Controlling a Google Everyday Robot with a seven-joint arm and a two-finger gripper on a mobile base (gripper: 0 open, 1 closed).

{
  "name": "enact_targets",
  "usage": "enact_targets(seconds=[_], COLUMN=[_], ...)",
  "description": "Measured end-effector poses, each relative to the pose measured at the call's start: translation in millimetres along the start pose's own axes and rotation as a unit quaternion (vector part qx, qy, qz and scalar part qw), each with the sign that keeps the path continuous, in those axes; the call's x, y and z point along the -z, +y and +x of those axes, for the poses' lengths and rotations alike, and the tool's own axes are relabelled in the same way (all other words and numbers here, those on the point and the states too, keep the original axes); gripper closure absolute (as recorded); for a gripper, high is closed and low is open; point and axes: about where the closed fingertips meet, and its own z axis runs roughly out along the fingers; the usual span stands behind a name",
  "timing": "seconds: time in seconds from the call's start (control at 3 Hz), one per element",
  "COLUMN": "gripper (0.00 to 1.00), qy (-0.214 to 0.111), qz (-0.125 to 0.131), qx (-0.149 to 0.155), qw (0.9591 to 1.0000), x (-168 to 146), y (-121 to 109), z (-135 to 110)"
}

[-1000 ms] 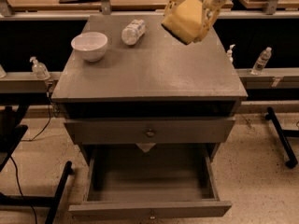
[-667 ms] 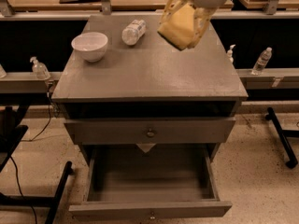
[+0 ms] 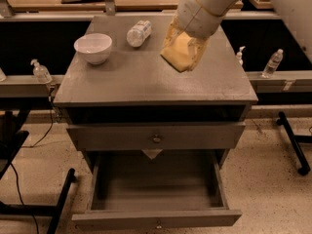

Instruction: Pick sponge from middle drawer and place on counter

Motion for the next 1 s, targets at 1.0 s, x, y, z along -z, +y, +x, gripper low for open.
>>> enact_targets(seconds=[1.0], gripper=[1.00], qy=[-0.030], qz=[-0.001], qx=[-0.181], qw=[0.9830], x=[-84], y=[16], z=[-5])
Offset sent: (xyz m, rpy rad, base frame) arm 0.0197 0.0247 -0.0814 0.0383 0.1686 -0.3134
